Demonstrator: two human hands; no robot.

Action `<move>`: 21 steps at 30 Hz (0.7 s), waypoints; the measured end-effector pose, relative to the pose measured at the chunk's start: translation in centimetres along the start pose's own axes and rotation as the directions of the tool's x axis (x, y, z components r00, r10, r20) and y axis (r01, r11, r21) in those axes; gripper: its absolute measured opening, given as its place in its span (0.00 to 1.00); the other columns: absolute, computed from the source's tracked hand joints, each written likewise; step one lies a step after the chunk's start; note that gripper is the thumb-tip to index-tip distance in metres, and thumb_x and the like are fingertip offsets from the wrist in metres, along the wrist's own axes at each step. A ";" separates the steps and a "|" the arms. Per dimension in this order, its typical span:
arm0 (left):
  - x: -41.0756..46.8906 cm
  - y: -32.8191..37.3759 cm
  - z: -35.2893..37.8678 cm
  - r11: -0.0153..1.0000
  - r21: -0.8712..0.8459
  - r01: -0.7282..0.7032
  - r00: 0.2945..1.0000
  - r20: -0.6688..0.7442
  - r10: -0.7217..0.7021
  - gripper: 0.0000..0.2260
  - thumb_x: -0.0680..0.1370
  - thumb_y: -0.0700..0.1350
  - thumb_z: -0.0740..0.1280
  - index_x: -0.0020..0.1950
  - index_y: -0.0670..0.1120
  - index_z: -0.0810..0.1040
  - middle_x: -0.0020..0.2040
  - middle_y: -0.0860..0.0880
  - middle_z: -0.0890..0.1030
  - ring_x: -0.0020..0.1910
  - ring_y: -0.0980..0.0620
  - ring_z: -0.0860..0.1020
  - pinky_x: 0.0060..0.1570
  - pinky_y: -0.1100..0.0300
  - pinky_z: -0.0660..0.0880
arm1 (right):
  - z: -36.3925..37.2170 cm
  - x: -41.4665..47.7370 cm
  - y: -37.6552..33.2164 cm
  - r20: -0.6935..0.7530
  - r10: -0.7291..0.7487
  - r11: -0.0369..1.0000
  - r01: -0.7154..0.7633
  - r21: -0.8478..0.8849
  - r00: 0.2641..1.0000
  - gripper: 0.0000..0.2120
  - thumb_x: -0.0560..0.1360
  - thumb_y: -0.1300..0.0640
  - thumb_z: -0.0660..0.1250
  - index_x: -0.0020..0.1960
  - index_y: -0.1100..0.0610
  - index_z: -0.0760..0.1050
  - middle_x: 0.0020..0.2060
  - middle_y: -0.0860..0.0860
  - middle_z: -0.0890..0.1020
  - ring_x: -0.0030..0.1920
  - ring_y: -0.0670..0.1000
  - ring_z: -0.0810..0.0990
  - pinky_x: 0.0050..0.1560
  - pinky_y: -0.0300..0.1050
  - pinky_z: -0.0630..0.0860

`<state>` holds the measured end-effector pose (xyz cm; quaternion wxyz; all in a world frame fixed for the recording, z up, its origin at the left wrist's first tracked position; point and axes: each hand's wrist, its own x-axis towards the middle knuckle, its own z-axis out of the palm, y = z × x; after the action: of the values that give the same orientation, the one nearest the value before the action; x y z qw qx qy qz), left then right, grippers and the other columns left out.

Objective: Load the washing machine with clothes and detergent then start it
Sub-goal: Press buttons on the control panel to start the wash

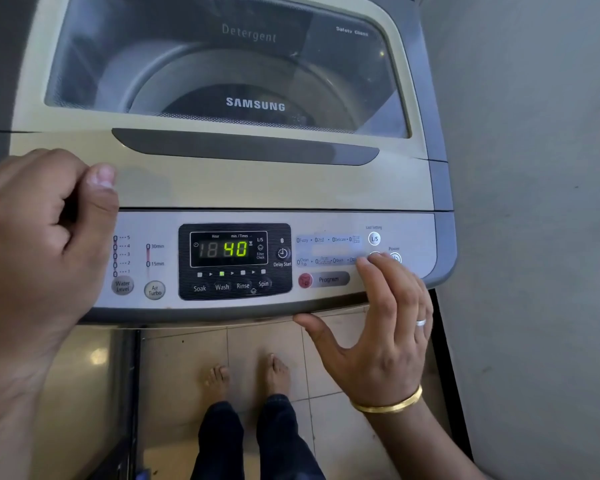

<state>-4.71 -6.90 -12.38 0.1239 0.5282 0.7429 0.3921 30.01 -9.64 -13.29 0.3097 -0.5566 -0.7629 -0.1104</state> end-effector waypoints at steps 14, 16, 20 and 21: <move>0.1 -1.1 -0.1 1.000 -0.013 0.023 1.000 0.021 -0.023 0.24 0.91 0.63 0.59 0.52 0.44 0.76 0.46 0.36 0.81 0.45 0.31 0.81 0.53 0.31 0.80 | -0.5 0.4 2.2 0.044 0.033 0.992 -0.028 -0.120 0.998 0.42 0.70 0.28 0.76 0.65 0.63 0.83 0.60 0.64 0.83 0.60 0.66 0.82 0.63 0.60 0.80; -0.1 -0.5 -0.3 1.000 0.002 0.023 0.999 0.026 -0.023 0.23 0.91 0.63 0.59 0.53 0.45 0.76 0.44 0.37 0.80 0.44 0.32 0.80 0.50 0.32 0.79 | -0.4 0.3 2.4 0.033 0.018 0.994 -0.014 -0.110 0.999 0.42 0.70 0.28 0.76 0.65 0.64 0.83 0.59 0.64 0.84 0.60 0.66 0.83 0.62 0.62 0.81; -0.3 0.4 -0.7 0.999 0.043 -0.006 1.000 0.030 0.005 0.22 0.91 0.63 0.58 0.54 0.46 0.75 0.41 0.39 0.74 0.40 0.31 0.76 0.46 0.31 0.76 | -0.3 0.0 2.5 0.027 -0.012 0.995 0.015 -0.103 1.000 0.42 0.71 0.29 0.76 0.65 0.64 0.83 0.59 0.65 0.84 0.59 0.66 0.84 0.59 0.65 0.82; -0.2 0.5 -0.7 0.999 0.040 -0.022 0.999 0.031 0.021 0.21 0.92 0.62 0.58 0.53 0.46 0.74 0.40 0.39 0.73 0.40 0.31 0.75 0.46 0.30 0.75 | -0.2 0.0 2.6 0.026 -0.015 0.995 0.018 -0.100 1.000 0.42 0.70 0.29 0.77 0.65 0.65 0.83 0.59 0.65 0.84 0.59 0.66 0.84 0.58 0.65 0.82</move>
<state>-4.71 -7.32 -11.64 0.1203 0.5446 0.7429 0.3702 32.49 -8.85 -13.56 0.2706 -0.5666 -0.7648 -0.1440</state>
